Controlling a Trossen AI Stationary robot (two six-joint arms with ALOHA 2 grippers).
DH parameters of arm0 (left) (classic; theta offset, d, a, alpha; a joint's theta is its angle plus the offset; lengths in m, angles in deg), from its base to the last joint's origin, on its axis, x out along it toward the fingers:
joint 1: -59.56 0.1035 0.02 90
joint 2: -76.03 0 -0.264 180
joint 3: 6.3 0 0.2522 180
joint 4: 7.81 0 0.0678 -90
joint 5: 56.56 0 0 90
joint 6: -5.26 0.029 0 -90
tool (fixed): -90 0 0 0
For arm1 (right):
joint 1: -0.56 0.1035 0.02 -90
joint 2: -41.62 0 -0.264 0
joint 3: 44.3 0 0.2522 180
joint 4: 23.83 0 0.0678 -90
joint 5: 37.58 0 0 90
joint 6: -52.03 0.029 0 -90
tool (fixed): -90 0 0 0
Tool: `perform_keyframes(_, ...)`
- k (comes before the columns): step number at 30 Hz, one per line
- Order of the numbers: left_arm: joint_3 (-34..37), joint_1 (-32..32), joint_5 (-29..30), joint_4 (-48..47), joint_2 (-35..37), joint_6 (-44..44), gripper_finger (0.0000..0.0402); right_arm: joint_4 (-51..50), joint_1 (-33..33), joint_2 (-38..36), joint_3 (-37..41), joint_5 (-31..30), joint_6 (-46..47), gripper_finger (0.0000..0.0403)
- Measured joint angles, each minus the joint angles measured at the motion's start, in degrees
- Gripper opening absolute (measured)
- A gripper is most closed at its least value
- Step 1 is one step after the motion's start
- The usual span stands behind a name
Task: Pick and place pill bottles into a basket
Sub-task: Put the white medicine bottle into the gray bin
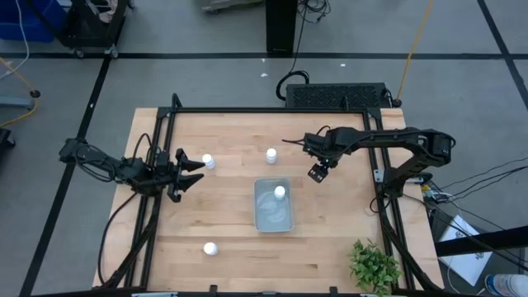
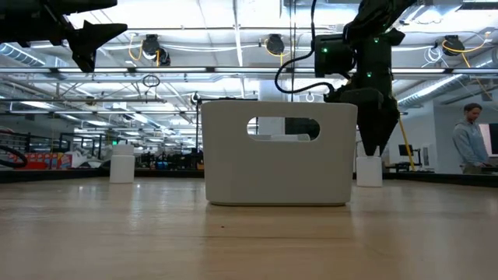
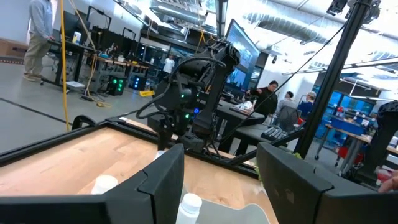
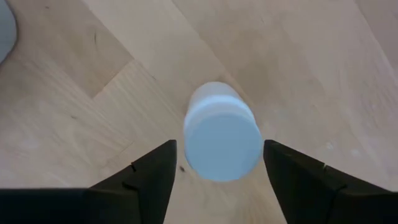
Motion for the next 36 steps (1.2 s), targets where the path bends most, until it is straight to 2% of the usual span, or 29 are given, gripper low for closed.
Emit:
perform_keyframes(6,0.0,0.0,0.0,0.0,0.0,0.6,0.0209,1.5,0.0,0.0,0.2,-0.1,-0.3,0.0180)
perform_keyframes(10,0.0,0.0,0.0,0.0,0.0,0.6,0.0209,3.3,0.0,0.0,0.2,0.0,-0.8,0.0163)
perform_keyframes(19,0.0,0.0,0.0,-0.2,0.0,0.6,0.0209,3.2,0.0,0.0,0.2,0.1,-1.5,0.0177)
perform_keyframes(25,0.0,0.0,0.0,-0.3,0.0,0.6,0.0209,3.6,0.3,0.0,0.1,0.2,-2.0,0.0150)
perform_keyframes(36,0.0,0.0,0.2,-0.2,0.0,1.3,0.0209,4.3,4.1,0.0,-4.2,3.1,-1.2,0.0155)
